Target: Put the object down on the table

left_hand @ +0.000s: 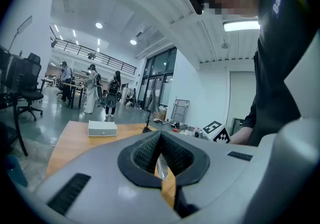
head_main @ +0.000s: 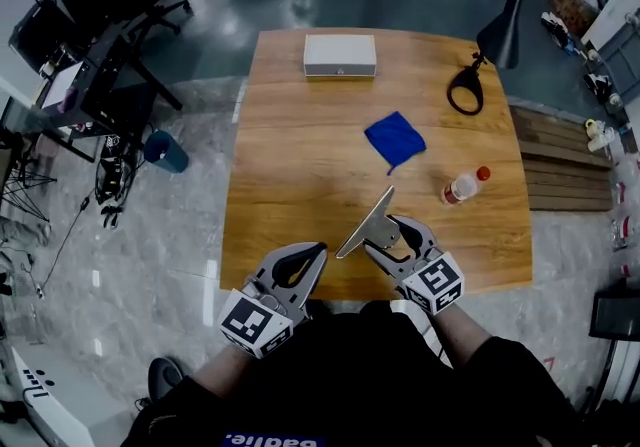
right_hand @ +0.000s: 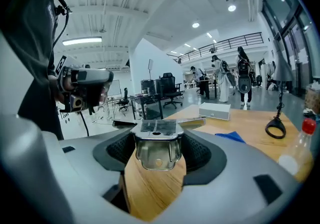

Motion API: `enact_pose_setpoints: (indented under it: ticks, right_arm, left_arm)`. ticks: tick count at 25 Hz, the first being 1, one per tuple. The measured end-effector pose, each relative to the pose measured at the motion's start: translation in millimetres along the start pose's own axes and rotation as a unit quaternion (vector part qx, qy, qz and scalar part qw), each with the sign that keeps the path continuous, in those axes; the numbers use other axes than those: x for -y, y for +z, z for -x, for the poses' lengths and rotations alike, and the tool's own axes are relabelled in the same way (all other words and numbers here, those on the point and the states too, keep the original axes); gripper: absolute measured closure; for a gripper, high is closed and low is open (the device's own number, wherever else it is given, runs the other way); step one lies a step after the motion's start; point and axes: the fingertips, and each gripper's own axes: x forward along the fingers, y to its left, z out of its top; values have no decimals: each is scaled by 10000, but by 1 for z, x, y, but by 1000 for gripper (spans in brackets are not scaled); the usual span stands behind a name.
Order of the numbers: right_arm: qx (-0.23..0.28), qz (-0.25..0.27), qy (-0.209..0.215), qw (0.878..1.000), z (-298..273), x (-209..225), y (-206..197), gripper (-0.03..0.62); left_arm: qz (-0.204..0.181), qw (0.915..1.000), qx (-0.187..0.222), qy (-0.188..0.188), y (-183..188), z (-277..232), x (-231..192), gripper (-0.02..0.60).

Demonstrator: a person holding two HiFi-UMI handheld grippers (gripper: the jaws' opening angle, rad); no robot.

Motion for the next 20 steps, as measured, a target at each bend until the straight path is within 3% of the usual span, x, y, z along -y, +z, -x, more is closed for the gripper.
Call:
enact_pose_setpoints:
  ticks: [11,20]
  right_arm:
    - [-411,-15,250,9988,-38,13,-40,313]
    - [-1031,169,294,9941,-68,25,-91,313]
  left_arm:
    - [63,9996,-137,220,1,-15,-1,572]
    - [64,9989,-219,412,2,-11,-6,572]
